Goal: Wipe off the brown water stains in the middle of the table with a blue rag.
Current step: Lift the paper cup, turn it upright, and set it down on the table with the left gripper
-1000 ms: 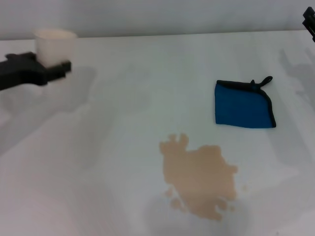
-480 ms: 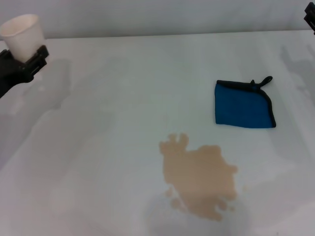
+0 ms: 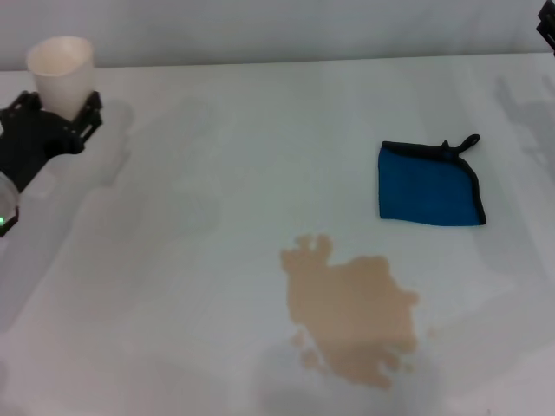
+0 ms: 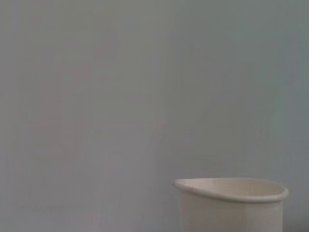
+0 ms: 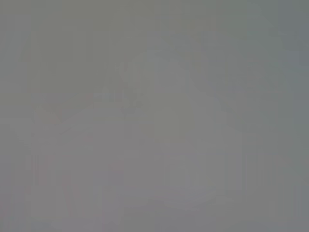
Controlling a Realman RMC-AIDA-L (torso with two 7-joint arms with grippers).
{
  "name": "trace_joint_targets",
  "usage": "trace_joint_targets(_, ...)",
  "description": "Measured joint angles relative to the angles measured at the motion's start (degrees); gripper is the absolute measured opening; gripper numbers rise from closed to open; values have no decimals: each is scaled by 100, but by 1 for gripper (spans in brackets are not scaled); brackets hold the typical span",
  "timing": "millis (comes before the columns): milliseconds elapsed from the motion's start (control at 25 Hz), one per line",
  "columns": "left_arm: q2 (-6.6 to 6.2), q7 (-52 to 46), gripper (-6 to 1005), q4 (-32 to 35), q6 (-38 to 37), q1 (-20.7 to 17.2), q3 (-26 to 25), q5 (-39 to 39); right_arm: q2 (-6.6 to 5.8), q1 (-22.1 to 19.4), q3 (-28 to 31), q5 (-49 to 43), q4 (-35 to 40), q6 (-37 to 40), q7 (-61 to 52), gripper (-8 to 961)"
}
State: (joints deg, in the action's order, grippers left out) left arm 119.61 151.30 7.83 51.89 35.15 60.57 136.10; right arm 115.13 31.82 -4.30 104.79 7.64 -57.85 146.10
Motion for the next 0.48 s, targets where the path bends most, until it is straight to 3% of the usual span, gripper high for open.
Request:
trace_joint_targets(240, 13, 47, 653, -194, -667, 188, -2, 28, 0, -1, 21, 5, 1, 4, 4, 826)
trace_joint_targets(480, 22, 60, 654, -216, -795, 168, -2, 27, 0, 6, 16, 6, 1, 4, -5, 826)
